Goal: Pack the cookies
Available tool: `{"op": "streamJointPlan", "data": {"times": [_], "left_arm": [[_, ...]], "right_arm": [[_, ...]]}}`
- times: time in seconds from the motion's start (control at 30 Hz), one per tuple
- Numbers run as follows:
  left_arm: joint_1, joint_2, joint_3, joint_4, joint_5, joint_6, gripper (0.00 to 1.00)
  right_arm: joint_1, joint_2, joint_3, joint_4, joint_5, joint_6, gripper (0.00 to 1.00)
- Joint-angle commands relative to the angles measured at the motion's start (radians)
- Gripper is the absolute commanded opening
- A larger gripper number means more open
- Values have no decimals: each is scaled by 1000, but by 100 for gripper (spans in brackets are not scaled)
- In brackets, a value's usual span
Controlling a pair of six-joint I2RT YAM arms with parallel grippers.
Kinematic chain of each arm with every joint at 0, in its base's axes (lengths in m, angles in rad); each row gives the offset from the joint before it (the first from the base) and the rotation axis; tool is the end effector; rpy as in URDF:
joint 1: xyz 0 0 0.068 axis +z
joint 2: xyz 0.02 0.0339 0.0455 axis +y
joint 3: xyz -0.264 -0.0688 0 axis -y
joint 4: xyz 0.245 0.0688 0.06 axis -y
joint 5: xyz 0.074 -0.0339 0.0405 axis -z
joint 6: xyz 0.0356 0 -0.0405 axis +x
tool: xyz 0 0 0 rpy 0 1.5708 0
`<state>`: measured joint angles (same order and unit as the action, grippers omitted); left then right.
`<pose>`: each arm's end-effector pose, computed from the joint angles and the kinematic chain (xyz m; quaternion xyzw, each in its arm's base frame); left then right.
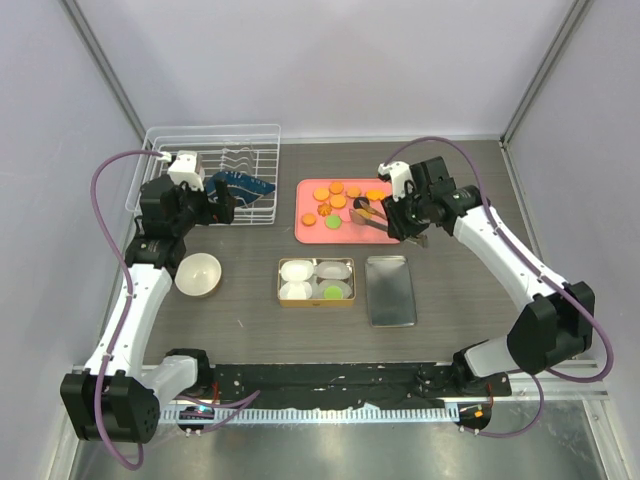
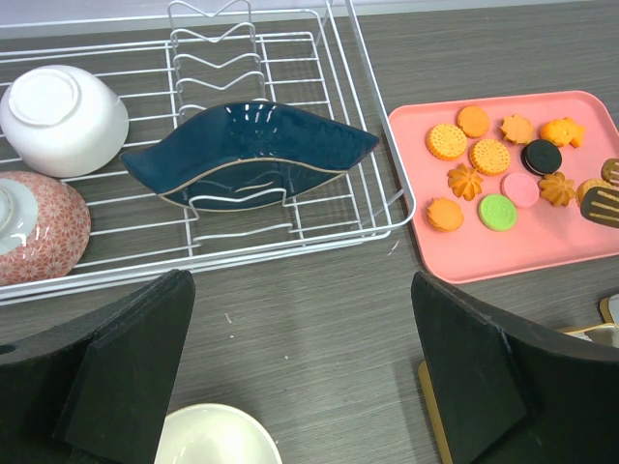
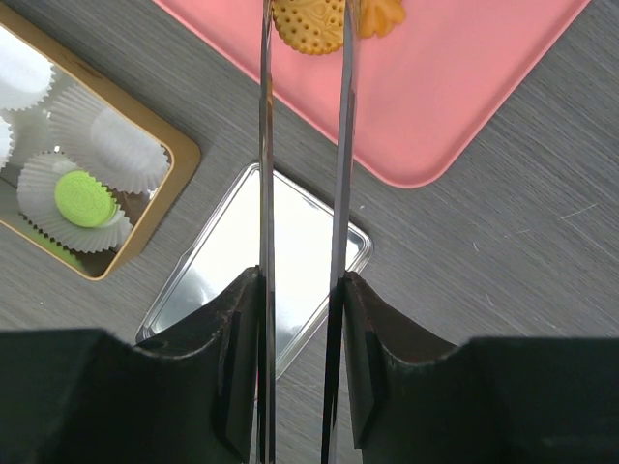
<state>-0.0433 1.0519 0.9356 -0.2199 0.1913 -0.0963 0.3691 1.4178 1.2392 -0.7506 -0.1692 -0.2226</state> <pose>0.2417 -0.0172 0.3380 0.0338 0.8129 -0.1179 0.5694 0.2747 0.1127 0.3025 -0.3012 0.8967 0.1030 0.3075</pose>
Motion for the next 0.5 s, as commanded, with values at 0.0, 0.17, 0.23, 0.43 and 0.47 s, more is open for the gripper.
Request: {"op": "streamJointPlan", "data": {"times": [0.0, 0.17, 0.23, 0.43, 0.47], "left_arm": [[5, 2, 5, 57, -1, 9, 100], [5, 7, 6, 57, -4, 9, 100], [5, 10, 8, 56, -4, 7, 100], [5, 11, 9, 56, -7, 7, 100], [5, 13, 11, 56, -10, 7, 100]], "right_arm": [[-2, -49, 77, -38, -42, -12, 17], [2, -68, 123, -104, -163, -37, 17], [13, -76, 138, -122, -184, -49, 17], [111, -102, 143, -142, -185, -64, 17], [146, -103, 138, -145, -187, -70, 17]]}}
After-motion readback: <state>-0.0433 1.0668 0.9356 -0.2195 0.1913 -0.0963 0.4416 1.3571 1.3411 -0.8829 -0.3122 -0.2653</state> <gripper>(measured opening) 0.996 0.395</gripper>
